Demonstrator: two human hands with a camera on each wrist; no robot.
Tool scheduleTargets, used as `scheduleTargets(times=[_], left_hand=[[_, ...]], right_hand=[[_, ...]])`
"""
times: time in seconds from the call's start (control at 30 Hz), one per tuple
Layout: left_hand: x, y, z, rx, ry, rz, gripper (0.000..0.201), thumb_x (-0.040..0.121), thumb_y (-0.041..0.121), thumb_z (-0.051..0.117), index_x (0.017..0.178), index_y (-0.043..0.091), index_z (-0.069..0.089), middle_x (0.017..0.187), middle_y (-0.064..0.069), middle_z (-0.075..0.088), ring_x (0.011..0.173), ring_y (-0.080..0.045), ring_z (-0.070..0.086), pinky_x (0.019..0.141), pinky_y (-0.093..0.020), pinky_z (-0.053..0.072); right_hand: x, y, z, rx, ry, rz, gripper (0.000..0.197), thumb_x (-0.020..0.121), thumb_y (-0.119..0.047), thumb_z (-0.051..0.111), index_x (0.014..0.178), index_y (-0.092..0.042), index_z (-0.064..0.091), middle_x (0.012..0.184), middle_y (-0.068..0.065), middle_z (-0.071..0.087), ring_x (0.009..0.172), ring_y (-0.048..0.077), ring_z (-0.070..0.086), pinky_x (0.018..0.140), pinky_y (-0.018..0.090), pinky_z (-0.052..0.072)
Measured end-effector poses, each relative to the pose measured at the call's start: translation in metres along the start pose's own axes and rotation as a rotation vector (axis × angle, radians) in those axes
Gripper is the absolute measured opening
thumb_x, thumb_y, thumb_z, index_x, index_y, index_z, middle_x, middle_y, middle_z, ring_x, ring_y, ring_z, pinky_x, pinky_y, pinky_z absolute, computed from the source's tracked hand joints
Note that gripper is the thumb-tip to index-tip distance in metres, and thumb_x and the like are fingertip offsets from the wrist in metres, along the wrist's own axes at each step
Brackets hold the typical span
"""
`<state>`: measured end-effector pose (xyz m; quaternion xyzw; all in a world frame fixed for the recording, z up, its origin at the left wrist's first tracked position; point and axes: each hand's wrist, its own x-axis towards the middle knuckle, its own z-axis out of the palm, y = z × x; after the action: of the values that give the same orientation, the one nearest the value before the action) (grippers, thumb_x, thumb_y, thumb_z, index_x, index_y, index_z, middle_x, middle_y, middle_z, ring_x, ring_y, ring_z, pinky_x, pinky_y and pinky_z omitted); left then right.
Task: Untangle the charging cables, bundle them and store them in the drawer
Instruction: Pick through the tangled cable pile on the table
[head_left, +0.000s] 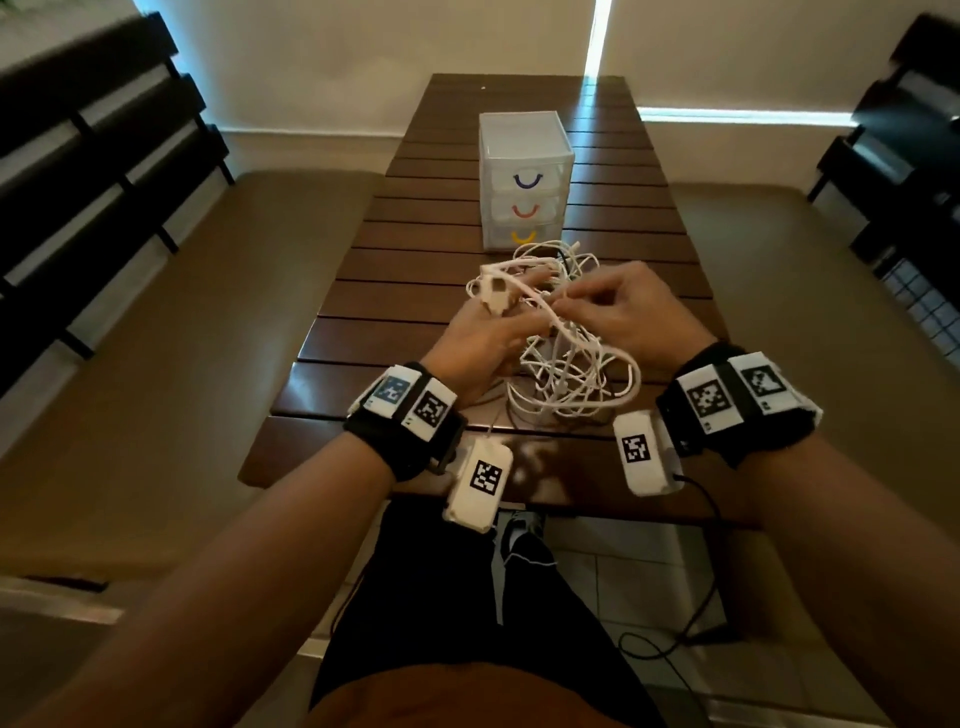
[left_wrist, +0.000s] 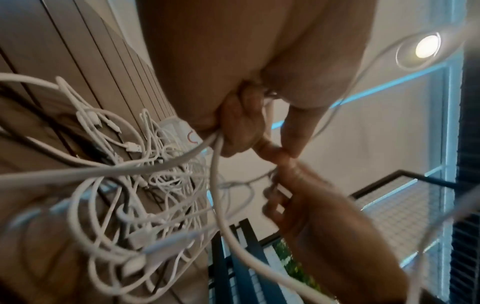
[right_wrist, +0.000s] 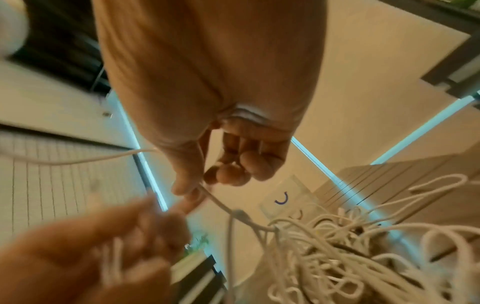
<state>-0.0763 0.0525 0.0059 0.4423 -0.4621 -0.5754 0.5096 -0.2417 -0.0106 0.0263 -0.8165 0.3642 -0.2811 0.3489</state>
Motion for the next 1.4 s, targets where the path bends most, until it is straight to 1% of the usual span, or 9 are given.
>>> scheduleTargets(times=[0.23, 0.37, 0.47, 0.73, 0.9, 1.03, 1.17, 1.3, 1.4], left_hand=[[0.017, -0.021, 0.021, 0.314, 0.136, -0.06, 0.018, 0.093, 0.015, 0.06, 0.098, 0.001, 0.07, 0.086, -0.01, 0.067, 0.074, -0.019, 0.064, 0.066, -0.025, 0.054], [0.017, -0.014, 0.009, 0.232, 0.149, 0.01, 0.019, 0.097, 0.011, 0.053, 0.102, -0.002, 0.066, 0.088, -0.008, 0.066, 0.071, -0.005, 0.063, 0.072, -0.022, 0.052], [0.011, -0.004, 0.0, 0.208, 0.152, 0.034, 0.028, 0.099, 0.012, 0.048, 0.115, -0.006, 0.062, 0.088, -0.009, 0.063, 0.055, 0.004, 0.057, 0.055, -0.009, 0.046], [-0.011, 0.031, -0.031, 0.195, 0.272, 0.082, 0.021, 0.101, 0.017, 0.045, 0.093, 0.014, 0.064, 0.077, 0.001, 0.058, 0.034, 0.001, 0.041, 0.034, -0.011, 0.026], [-0.019, 0.029, -0.017, 0.319, 0.135, 0.071, 0.023, 0.1, 0.01, 0.045, 0.088, 0.01, 0.063, 0.075, -0.001, 0.06, 0.038, 0.004, 0.047, 0.04, -0.005, 0.032], [-0.023, 0.017, 0.002, 0.351, -0.031, 0.041, 0.022, 0.1, 0.009, 0.044, 0.092, 0.008, 0.065, 0.068, 0.013, 0.067, 0.053, 0.006, 0.056, 0.052, -0.005, 0.04], [-0.029, 0.009, 0.028, 0.441, -0.269, 0.006, 0.019, 0.099, 0.009, 0.047, 0.096, 0.006, 0.066, 0.064, 0.008, 0.065, 0.041, 0.0, 0.045, 0.041, -0.013, 0.034], [-0.029, 0.008, 0.057, 0.653, -0.416, 0.078, 0.023, 0.09, 0.006, 0.063, 0.111, 0.013, 0.067, 0.084, 0.007, 0.07, 0.076, -0.001, 0.065, 0.074, -0.015, 0.048], [-0.024, 0.006, 0.077, 0.633, -0.413, 0.049, 0.025, 0.09, 0.011, 0.064, 0.115, 0.014, 0.068, 0.059, 0.016, 0.057, 0.054, -0.003, 0.051, 0.058, -0.019, 0.042]], right_hand=[[0.002, -0.042, -0.013, 0.4, 0.2, -0.284, 0.018, 0.089, -0.003, 0.062, 0.103, -0.014, 0.067, 0.066, -0.013, 0.068, 0.056, 0.0, 0.057, 0.056, 0.014, 0.045], [-0.003, -0.016, -0.003, 0.284, 0.095, -0.057, 0.036, 0.085, -0.014, 0.07, 0.114, -0.032, 0.059, 0.084, -0.002, 0.066, 0.072, 0.011, 0.062, 0.064, 0.027, 0.053], [-0.007, 0.026, 0.022, -0.097, -0.17, 0.169, 0.021, 0.085, -0.033, 0.07, 0.104, -0.036, 0.064, 0.088, 0.006, 0.063, 0.069, 0.01, 0.056, 0.063, 0.025, 0.047], [-0.007, 0.097, 0.009, -0.332, 0.0, 0.41, 0.03, 0.082, -0.014, 0.072, 0.111, -0.008, 0.069, 0.079, -0.002, 0.063, 0.066, 0.008, 0.051, 0.058, 0.016, 0.038], [-0.002, 0.052, 0.002, -0.249, 0.117, 0.127, 0.046, 0.082, -0.028, 0.068, 0.127, -0.027, 0.06, 0.119, 0.007, 0.06, 0.108, 0.019, 0.059, 0.095, 0.027, 0.044], [-0.036, 0.007, -0.006, 0.041, -0.142, 0.071, 0.04, 0.089, -0.012, 0.065, 0.128, -0.02, 0.059, 0.114, -0.007, 0.063, 0.098, 0.0, 0.061, 0.088, 0.016, 0.048], [-0.085, 0.005, -0.011, 0.063, -0.178, 0.153, 0.013, 0.092, -0.011, 0.06, 0.098, -0.005, 0.07, 0.094, 0.014, 0.07, 0.086, 0.022, 0.066, 0.08, 0.033, 0.052], [-0.134, 0.022, -0.028, 0.073, -0.155, 0.277, 0.011, 0.09, -0.016, 0.064, 0.086, -0.02, 0.074, 0.09, -0.002, 0.073, 0.085, 0.007, 0.067, 0.074, 0.02, 0.052], [-0.17, 0.044, -0.043, -0.015, -0.2, 0.421, 0.006, 0.085, -0.022, 0.07, 0.084, -0.023, 0.076, 0.083, -0.002, 0.073, 0.079, 0.016, 0.067, 0.074, 0.033, 0.052]])
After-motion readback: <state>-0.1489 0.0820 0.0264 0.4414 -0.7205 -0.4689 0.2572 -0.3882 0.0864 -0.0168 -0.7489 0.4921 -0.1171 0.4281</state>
